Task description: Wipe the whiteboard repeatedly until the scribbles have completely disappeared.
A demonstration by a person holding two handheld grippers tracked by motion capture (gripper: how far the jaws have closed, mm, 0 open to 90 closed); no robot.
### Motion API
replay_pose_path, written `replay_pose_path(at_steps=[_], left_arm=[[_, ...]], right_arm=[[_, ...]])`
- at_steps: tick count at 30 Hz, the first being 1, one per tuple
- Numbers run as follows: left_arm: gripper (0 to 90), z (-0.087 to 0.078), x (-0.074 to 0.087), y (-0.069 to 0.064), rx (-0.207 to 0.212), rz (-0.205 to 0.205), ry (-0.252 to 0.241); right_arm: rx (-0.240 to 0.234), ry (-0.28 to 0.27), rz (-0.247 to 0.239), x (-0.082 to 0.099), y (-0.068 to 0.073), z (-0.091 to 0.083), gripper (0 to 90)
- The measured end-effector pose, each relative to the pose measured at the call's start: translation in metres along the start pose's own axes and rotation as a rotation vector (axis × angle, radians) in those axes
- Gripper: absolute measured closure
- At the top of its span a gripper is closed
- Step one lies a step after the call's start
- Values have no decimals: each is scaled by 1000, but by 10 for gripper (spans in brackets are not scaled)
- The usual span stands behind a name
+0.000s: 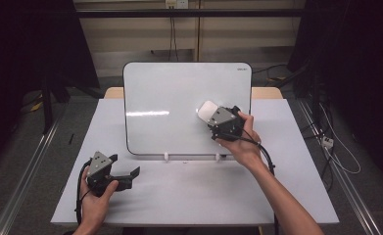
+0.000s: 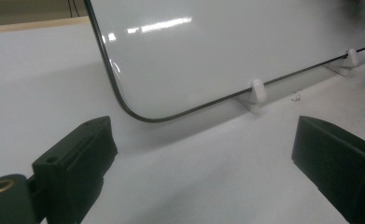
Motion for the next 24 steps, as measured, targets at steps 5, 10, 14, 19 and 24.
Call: replay_pose_path(at_steps=[5,10,14,19,24], left_arm=[[58,0,0,0,2,-1,-1],[58,-1,1,1,1,-5,-1],[58,-2,1,2,-3,-4,1],[58,-4,2,2,-5,-3,3],[58,-4,2,2,-9,-9,-1]], right_arm=[[-34,-7,-23,-3,22,5,310],[-54,-10,-45,0,41,8,309],[-68,0,-47,4,41,5,310],[-53,8,-20,14,29,0,310],[-17,9,49,27,2,-9,310]])
Point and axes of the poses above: each handheld gripper's, and its own axes: z roughly forward along the jaws, x roughly out of its underside, y roughly to its left, the point moved 4 cm from there along z, roughly forward along the jaws, and after that the axes turned 11 degrees about z, right-handed, at the moved point
